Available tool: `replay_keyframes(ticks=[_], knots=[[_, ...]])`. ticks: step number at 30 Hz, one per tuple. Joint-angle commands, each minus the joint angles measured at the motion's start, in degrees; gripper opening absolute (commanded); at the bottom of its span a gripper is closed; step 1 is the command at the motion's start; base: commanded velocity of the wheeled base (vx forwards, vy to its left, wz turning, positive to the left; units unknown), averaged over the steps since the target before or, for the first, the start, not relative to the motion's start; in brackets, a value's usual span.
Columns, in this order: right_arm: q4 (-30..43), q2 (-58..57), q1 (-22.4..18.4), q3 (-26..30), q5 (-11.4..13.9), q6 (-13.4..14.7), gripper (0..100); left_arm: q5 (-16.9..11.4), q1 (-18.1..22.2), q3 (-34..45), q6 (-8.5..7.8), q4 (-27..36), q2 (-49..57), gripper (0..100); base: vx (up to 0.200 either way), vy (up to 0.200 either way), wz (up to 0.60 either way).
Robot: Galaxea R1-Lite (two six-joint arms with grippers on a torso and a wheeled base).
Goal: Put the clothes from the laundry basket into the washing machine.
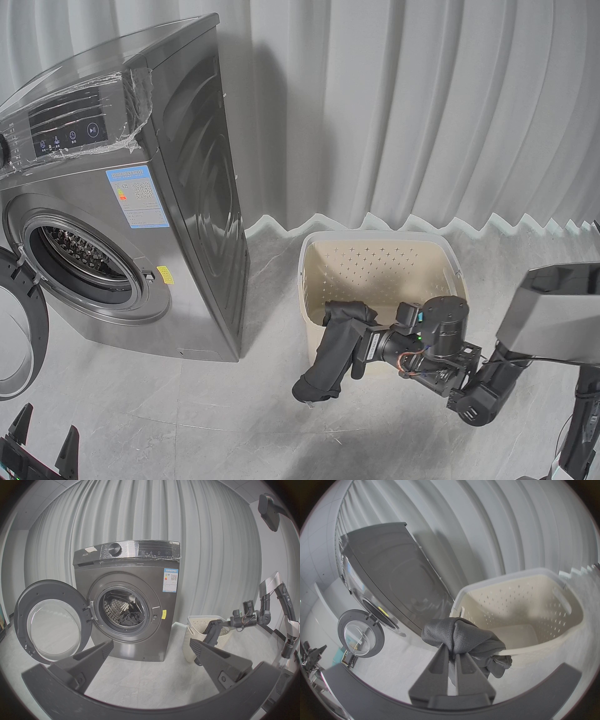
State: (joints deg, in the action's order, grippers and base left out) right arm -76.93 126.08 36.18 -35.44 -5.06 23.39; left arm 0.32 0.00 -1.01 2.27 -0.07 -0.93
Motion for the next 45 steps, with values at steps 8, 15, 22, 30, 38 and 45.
replay_keyframes(ticks=[8, 15, 22, 30, 38, 45], knots=[[-0.23, -24.39, 0.21, 8.02, -2.5, -10.21, 0, 0.12, 0.09, 0.84, -0.07, -0.01, 0.84, 100, 0.0, 0.0, 0.0], [5.92, -32.3, 0.29, 4.68, -2.68, -12.5, 0, -0.05, 0.0, 0.84, -0.42, -0.01, 0.84, 100, 0.0, 0.0, 0.0], [8.12, -34.58, -0.94, 3.62, -5.84, -14.08, 0, -0.14, 0.0, 0.84, 0.02, -0.01, 0.84, 100, 0.0, 0.0, 0.0], [9.0, -37.75, -0.32, 3.09, -7.77, -15.31, 0, -0.14, 0.0, 0.84, 0.02, 0.07, 0.84, 100, 0.0, 0.0, 0.0], [8.12, -37.13, 0.38, 3.27, -7.6, -15.31, 0, -0.14, 0.0, 0.84, 0.11, 0.07, 0.84, 100, -0.15, 0.0, 0.0], [8.12, -37.13, 0.29, 3.97, -7.6, -15.04, 0, 0.03, 0.0, 0.84, -0.25, -0.01, 0.84, 100, -0.171, 0.0, 0.0]])
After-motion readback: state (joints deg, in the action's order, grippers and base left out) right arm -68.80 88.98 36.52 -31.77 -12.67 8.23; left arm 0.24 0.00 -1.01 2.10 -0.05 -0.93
